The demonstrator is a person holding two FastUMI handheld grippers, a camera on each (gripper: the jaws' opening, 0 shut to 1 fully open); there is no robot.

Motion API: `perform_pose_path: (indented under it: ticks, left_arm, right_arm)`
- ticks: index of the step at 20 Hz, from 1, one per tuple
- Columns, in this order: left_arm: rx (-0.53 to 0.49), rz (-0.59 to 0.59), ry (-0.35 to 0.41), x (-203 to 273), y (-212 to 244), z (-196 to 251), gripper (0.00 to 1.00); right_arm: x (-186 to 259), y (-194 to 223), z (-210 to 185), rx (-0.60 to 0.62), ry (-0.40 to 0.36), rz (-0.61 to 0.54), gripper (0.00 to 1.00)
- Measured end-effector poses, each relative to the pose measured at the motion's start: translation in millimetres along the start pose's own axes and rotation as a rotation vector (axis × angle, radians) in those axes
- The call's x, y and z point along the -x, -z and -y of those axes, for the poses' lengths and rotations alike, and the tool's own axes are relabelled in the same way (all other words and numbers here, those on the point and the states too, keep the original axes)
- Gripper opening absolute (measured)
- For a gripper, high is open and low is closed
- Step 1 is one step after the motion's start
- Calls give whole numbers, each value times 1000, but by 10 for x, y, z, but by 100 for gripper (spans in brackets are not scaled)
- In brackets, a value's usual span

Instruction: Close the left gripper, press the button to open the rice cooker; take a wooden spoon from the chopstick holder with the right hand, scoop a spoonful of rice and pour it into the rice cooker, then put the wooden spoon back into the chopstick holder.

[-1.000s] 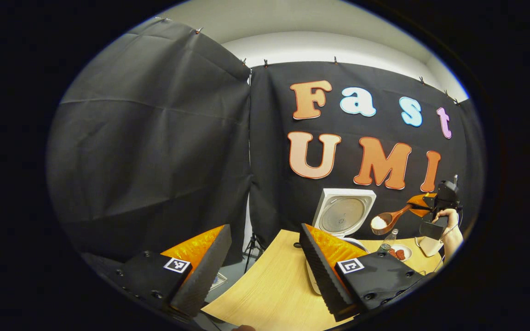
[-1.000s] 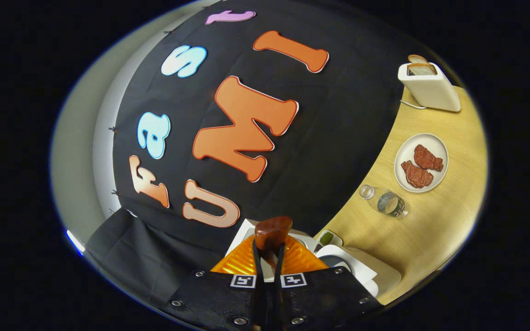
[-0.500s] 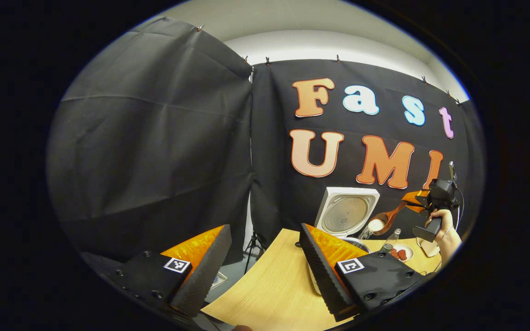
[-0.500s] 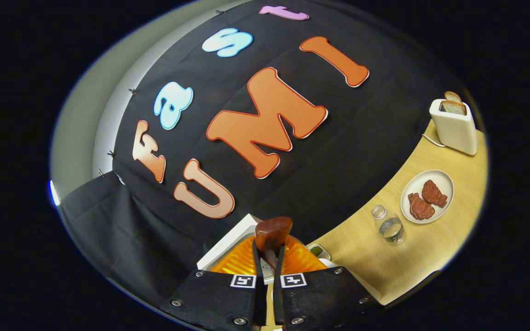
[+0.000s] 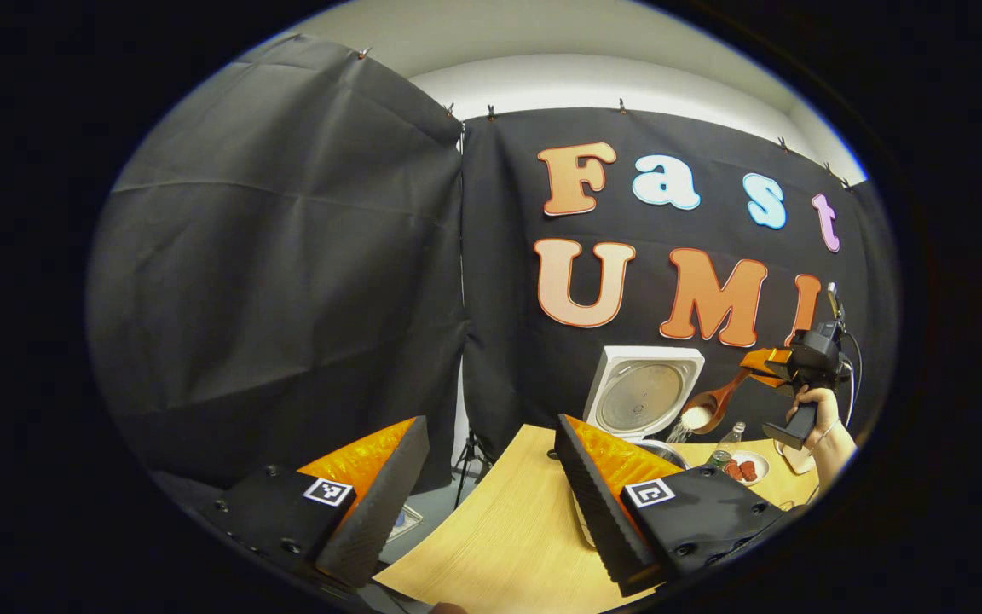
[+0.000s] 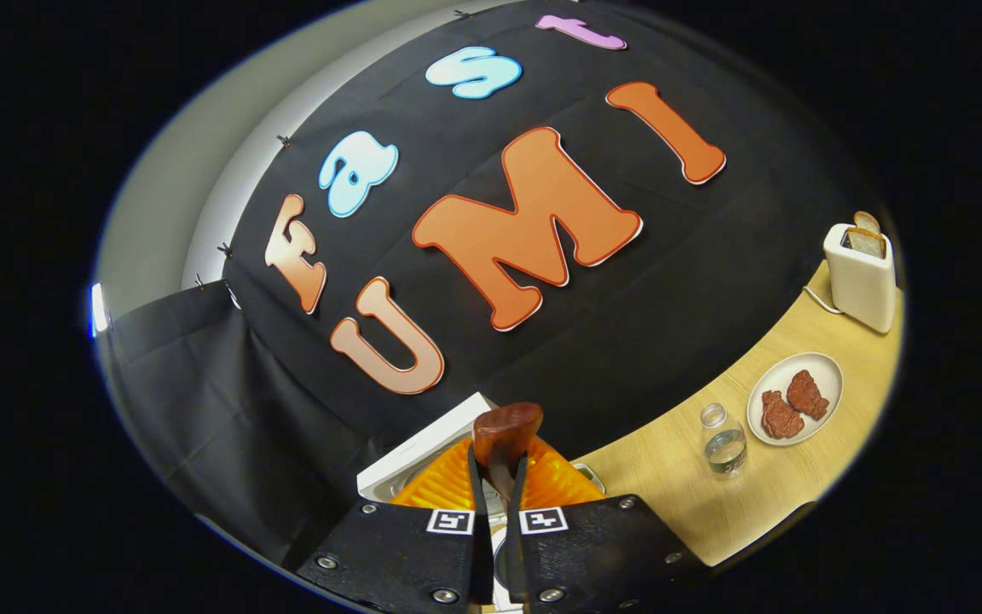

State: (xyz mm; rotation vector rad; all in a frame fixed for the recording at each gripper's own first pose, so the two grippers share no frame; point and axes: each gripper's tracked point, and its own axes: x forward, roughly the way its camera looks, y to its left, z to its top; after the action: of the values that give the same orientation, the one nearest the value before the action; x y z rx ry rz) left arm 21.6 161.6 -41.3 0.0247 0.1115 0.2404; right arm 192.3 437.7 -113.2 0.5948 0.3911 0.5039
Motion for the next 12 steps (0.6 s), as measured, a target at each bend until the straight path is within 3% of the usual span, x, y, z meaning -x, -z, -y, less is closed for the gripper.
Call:
perform_pose_path:
  ticks: [12]
  left_arm:
    - [15, -8, 12, -54, 49, 80, 100]
  right_arm:
    - [-24, 10, -108, 111, -35, 3, 5]
